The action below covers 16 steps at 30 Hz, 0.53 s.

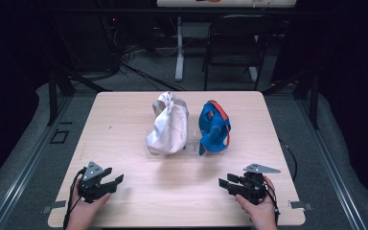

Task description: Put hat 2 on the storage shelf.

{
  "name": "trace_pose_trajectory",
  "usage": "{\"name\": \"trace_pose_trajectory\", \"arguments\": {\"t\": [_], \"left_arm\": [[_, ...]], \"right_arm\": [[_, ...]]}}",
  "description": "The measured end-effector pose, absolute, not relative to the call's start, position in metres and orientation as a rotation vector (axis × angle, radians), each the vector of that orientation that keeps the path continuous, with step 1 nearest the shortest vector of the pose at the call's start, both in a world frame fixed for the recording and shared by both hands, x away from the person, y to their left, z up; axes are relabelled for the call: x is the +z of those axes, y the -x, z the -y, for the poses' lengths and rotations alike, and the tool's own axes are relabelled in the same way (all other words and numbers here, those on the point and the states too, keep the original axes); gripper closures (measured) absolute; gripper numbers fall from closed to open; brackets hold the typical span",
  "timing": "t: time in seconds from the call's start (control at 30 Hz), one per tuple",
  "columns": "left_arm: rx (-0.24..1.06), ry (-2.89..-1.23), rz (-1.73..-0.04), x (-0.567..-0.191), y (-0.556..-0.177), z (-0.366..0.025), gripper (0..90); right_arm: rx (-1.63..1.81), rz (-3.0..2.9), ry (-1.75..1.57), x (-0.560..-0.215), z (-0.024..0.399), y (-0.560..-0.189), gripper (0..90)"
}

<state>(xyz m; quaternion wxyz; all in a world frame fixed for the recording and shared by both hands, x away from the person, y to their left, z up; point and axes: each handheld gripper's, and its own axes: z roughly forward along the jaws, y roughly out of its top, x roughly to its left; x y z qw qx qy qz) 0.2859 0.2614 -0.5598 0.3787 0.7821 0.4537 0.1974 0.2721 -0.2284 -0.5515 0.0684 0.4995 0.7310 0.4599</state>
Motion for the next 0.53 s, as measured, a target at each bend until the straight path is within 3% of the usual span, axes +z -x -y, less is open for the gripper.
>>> {"name": "trace_pose_trajectory", "arguments": {"t": [0.37,0.53], "left_arm": [[0.523,-1.976,-1.139,-0.5614,-0.2882,-0.2590,39.9],[0.443,-2.010,-1.173,-0.5630,-0.2892,-0.2528,38.0]], "right_arm": [[1.394,-2.218,-1.510,-0.5564,0.2267,-0.2740,48.6],[1.439,-2.213,-1.529,-0.5544,0.2326,-0.2733,46.8]]}}
